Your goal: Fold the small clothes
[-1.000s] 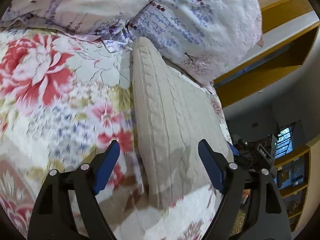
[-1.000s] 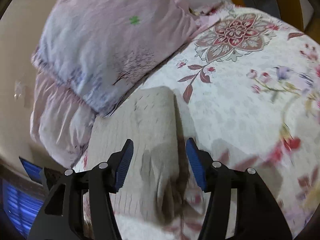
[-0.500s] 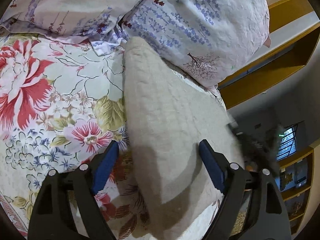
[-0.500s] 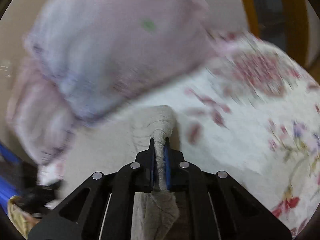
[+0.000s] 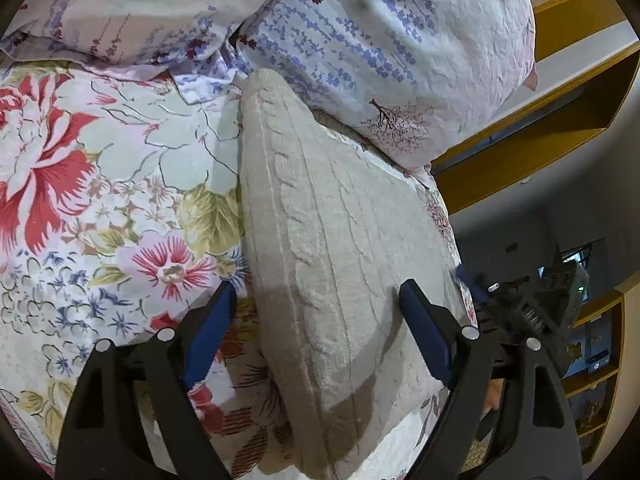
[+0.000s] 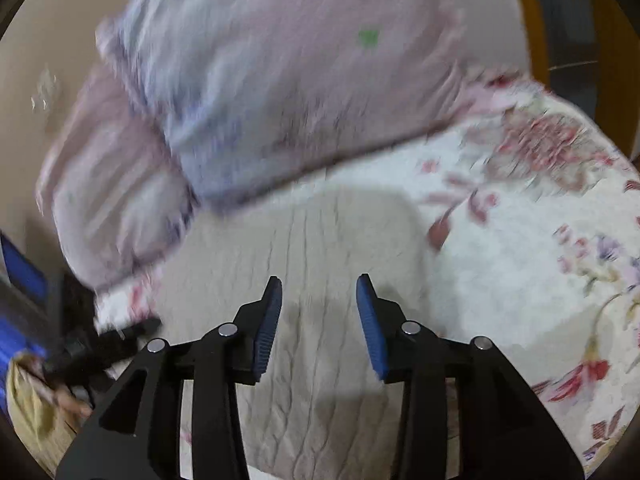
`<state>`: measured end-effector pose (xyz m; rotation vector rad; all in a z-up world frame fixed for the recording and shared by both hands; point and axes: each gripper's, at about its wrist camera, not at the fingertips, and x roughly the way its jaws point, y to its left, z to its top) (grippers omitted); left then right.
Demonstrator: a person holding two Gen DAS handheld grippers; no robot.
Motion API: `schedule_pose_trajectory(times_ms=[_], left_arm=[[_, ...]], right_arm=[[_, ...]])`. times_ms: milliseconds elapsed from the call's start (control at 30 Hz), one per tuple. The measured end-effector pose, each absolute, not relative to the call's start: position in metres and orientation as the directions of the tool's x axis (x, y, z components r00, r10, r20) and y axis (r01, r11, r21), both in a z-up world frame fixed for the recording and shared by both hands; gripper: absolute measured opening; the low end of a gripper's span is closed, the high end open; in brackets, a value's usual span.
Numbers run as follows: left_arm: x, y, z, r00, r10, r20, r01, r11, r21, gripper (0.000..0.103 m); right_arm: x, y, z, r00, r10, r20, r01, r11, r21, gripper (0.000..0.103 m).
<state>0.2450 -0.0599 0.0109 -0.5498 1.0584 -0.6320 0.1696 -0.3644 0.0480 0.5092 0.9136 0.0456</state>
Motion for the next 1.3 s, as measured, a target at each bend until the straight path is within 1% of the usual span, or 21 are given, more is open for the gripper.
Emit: schedule_pose_trajectory(times_ms=[33,67,100,133,167,200,233,267,300,400,600,900,1133,1233,1300], left_arm=[[0.245,-0.061,0.011,0.352,-0.706,-0.614,0.211,0.699,-0.683,0.084],[0.244,-0.061,0.012,0.351,-0.706,-0.615,0.212,0.699,-0.682,0.084],[0.244,-0.062,0.012,0.347,-0.708,-0.615,0.212,0.698,-0.684,0.084],[0.244,-0.061,0.013,0.345,-0.713,-0.611,0.211,0.693,-0.689,0.084],[0.244,-0.061,0.014,0.345,-0.717,-0.605,0.212,0.688,-0.694,0.084],[0.244,-0.060,0.015,0.347,-0.720,-0.601,0.214,0.684,-0.697,0.084],[0.245,-0.059,0.016,0.353,-0.721,-0.596,0.214,0.682,-0.699,0.085],[0.245,-0.059,0.016,0.357,-0.723,-0.592,0.214,0.680,-0.701,0.085],[0.246,-0.058,0.016,0.358,-0.727,-0.586,0.214,0.675,-0.706,0.085],[0.246,-0.058,0.014,0.357,-0.731,-0.581,0.213,0.669,-0.712,0.085],[0.248,-0.064,0.008,0.345,-0.732,-0.587,0.215,0.671,-0.710,0.085],[0.257,-0.072,0.007,0.328,-0.734,-0.595,0.205,0.670,-0.714,0.085],[0.263,-0.076,0.002,0.311,-0.744,-0.591,0.202,0.659,-0.724,0.085],[0.267,-0.079,0.001,0.305,-0.751,-0.585,0.201,0.651,-0.732,0.085],[0.270,-0.081,0.001,0.303,-0.757,-0.579,0.200,0.644,-0.738,0.084]], right_arm=[[0.174,-0.360,0.038,0.580,0.237,-0.779,0.183,0.894,0.408,0.045],[0.174,-0.356,0.035,0.593,0.206,-0.778,0.171,0.912,0.372,0.046],[0.174,-0.355,0.037,0.594,0.205,-0.778,0.163,0.917,0.365,0.046],[0.174,-0.356,0.040,0.593,0.213,-0.777,0.167,0.911,0.378,0.047],[0.172,-0.360,0.045,0.606,0.236,-0.760,0.173,0.893,0.415,0.050],[0.169,-0.367,0.050,0.629,0.265,-0.731,0.175,0.868,0.465,0.057],[0.166,-0.372,0.054,0.647,0.271,-0.713,0.184,0.852,0.491,0.063],[0.161,-0.384,0.058,0.673,0.264,-0.691,0.204,0.832,0.516,0.071],[0.158,-0.393,0.060,0.687,0.256,-0.680,0.223,0.816,0.533,0.074],[0.156,-0.415,0.051,0.674,0.269,-0.688,0.291,0.759,0.583,0.074],[0.160,-0.431,0.031,0.642,0.318,-0.698,0.339,0.699,0.629,0.074],[0.172,-0.433,0.008,0.601,0.389,-0.698,0.353,0.655,0.669,0.074],[0.182,-0.428,0.003,0.584,0.450,-0.676,0.314,0.643,0.699,0.074],[0.186,-0.424,0.001,0.573,0.484,-0.661,0.290,0.634,0.717,0.070],[0.189,-0.420,0.000,0.563,0.510,-0.650,0.272,0.629,0.728,0.064]])
